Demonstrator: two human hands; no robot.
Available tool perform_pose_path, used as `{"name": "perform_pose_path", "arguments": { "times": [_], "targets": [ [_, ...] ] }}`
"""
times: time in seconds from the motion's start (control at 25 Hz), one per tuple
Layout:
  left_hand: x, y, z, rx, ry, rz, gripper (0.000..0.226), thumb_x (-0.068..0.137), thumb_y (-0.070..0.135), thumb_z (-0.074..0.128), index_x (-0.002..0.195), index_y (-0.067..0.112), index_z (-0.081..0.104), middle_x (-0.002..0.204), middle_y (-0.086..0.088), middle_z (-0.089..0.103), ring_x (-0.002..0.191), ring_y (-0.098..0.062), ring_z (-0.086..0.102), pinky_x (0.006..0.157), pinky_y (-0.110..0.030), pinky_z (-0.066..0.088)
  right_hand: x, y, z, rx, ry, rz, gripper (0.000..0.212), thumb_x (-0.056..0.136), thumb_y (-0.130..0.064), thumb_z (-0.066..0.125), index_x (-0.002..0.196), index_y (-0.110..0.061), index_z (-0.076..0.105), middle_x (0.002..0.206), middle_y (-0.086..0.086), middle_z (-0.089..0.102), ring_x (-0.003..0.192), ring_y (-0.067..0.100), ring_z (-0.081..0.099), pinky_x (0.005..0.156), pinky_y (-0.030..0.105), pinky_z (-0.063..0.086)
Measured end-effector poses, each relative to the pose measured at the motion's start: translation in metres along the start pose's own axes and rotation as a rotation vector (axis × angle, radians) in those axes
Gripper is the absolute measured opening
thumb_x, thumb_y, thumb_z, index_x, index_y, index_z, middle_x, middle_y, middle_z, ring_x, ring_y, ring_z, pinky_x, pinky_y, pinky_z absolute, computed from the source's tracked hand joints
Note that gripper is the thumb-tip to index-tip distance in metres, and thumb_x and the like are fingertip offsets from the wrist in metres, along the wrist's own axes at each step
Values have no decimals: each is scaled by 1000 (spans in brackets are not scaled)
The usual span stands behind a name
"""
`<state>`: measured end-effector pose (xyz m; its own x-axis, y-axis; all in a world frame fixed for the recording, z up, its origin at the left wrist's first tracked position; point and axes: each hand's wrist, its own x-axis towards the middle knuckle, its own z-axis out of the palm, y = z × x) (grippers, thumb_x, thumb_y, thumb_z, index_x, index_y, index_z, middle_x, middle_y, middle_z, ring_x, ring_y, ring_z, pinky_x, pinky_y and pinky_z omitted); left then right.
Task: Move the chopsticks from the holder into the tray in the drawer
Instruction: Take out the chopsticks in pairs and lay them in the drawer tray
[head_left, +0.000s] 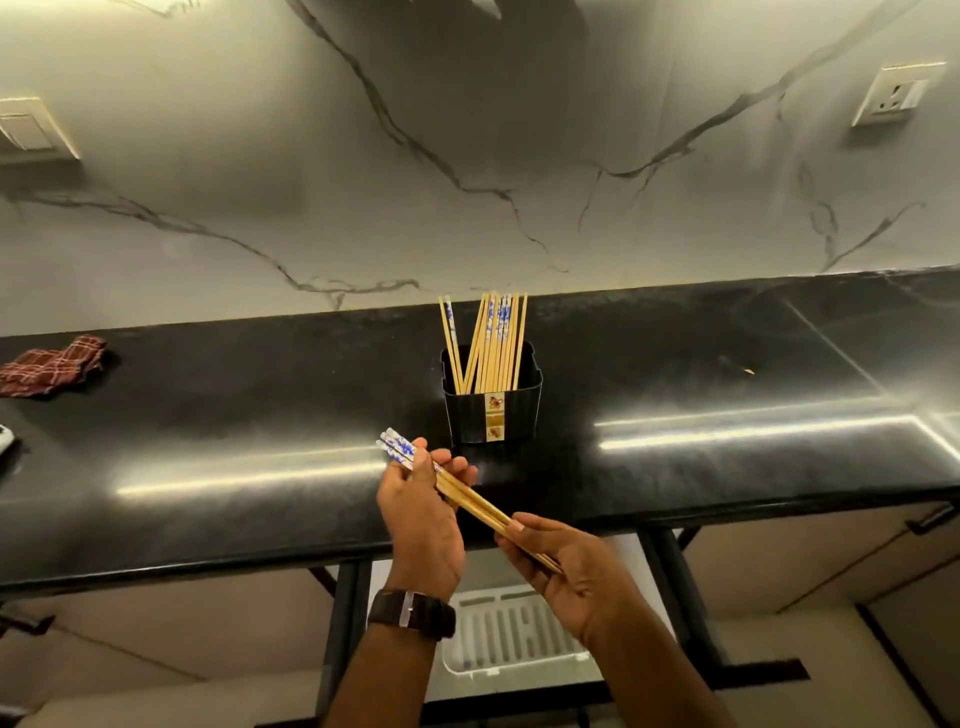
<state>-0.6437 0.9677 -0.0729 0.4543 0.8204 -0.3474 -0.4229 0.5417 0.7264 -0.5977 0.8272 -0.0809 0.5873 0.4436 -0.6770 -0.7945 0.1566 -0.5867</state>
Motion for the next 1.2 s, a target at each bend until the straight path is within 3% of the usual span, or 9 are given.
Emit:
{"name": "perform_pose_path", "arguments": {
  "times": [0.12, 0.24, 0.32, 0.44, 0.64, 0.88, 1.0, 1.12, 1.2],
  "targets": [
    [0, 0, 2, 73, -55, 40, 15, 108, 19, 46, 115, 10, 56, 65, 4, 59, 52, -9, 59, 54, -27, 54, -3, 4, 4, -411, 22, -80, 10, 91, -4, 74, 98, -8, 80, 102, 14, 79, 95, 24, 73, 70, 27, 58],
    [-4, 12, 2, 294, -294, 55, 18, 108, 17, 43, 113, 10, 59, 70, 2, 57, 55, -9, 53, 55, -26, 49, -9, -23, 12, -713, -30, -443, 21, 93, -12, 73, 109, -24, 77, 106, -7, 78, 103, 9, 72, 72, 15, 52],
    [-9, 19, 5, 551, -491, 65, 19, 108, 16, 43, 112, 8, 60, 74, -3, 61, 59, -12, 56, 57, -27, 51, -12, -50, 27, -646, -199, -583, 27, 97, -11, 68, 120, -24, 70, 110, -7, 78, 107, 10, 75, 80, 17, 59],
    [-19, 20, 13, 764, -658, 29, 17, 106, 11, 45, 105, 8, 62, 76, -6, 66, 62, -19, 59, 58, -29, 52, -10, -71, 45, -620, -361, -562, 21, 98, -14, 67, 118, -21, 70, 106, 4, 81, 104, 19, 78, 87, 27, 63],
    [-21, 17, 7, 943, -796, -38, 23, 108, 17, 45, 108, 4, 64, 78, -4, 69, 61, -16, 61, 58, -26, 53, 5, -59, 24, -505, -271, -429, 17, 92, -10, 73, 109, -16, 75, 99, 3, 83, 92, 15, 81, 73, 21, 63],
    [-1, 6, -58, 1309, -802, -406, 22, 102, 22, 59, 104, 7, 76, 79, -5, 75, 56, -9, 59, 53, -21, 49, 47, -14, -38, 183, 172, -116, 25, 94, 1, 70, 119, 1, 69, 100, 19, 81, 84, 28, 81, 72, 38, 64],
    [11, 0, -98, 1246, -537, -499, 17, 98, 12, 65, 102, -1, 76, 85, -12, 80, 58, -16, 69, 54, -24, 55, 69, 8, -77, 316, 324, 49, 36, 100, 4, 60, 136, 10, 57, 130, 27, 67, 96, 32, 73, 92, 45, 55],
    [10, -33, -110, 740, -23, -515, 16, 96, -6, 63, 108, -14, 68, 93, -23, 78, 76, -33, 77, 63, -35, 65, 82, 21, -87, 317, 456, 195, 42, 101, -2, 63, 140, 8, 54, 137, 27, 63, 122, 36, 66, 107, 48, 52],
    [1, -60, -105, 359, 169, -550, 25, 96, -10, 60, 120, -14, 63, 107, -25, 72, 94, -37, 72, 78, -40, 64, 87, 23, -84, 311, 517, 224, 43, 99, -4, 65, 140, 5, 53, 136, 27, 63, 124, 38, 66, 105, 47, 54]
  ]
}}
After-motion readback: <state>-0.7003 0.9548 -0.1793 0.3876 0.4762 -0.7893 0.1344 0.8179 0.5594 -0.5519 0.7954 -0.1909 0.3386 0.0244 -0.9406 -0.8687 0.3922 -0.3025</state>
